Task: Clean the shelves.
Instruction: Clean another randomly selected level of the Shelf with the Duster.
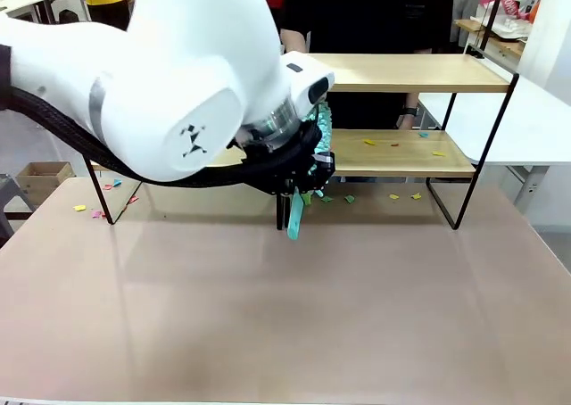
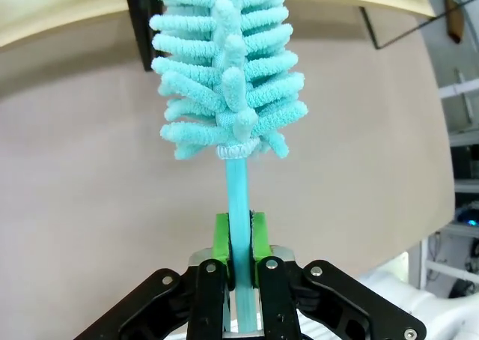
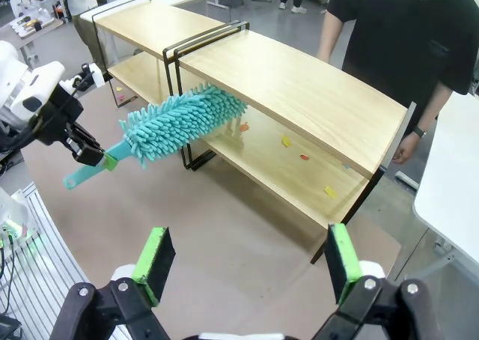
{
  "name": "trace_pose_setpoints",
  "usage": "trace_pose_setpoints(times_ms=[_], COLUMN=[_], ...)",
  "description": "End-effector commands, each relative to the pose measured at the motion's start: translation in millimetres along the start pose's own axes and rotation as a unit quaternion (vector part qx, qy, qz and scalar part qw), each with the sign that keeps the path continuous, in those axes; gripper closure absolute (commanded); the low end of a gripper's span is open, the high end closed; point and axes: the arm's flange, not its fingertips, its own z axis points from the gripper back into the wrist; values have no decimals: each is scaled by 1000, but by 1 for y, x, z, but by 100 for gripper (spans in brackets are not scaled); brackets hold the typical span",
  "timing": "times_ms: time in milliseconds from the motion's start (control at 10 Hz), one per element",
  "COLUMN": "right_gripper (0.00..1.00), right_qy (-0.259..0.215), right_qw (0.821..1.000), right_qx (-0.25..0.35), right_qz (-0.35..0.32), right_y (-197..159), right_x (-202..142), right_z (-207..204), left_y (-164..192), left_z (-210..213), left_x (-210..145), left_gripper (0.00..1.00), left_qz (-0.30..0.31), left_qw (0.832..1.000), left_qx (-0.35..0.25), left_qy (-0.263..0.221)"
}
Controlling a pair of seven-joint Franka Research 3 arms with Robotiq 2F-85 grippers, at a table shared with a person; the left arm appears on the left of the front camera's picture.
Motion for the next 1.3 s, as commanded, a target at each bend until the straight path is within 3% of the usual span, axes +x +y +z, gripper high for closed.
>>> trace_pose_setpoints(times_ms=[0, 300, 800, 1200], right_gripper=[0, 0, 0, 0], right_qy=[-2, -2, -2, -2], right_qw=[1000, 1000, 1000, 1000], right_qx=[4, 4, 4, 4], right_qz=[1, 1, 1, 1], right_y=[0, 0, 0, 0], right_x=[0, 0, 0, 0], right_z=[0, 0, 0, 0], left_y=[-29, -53, -68, -83], left_z=[-16, -38, -66, -67], left_x=[2, 3, 43, 71], left_gripper=[87, 87, 87, 87], left_qz=[24, 10, -23, -31], left_qw=[998, 997, 996, 996], left_qx=[47, 55, 68, 39], left_qy=[-42, -49, 43, 75])
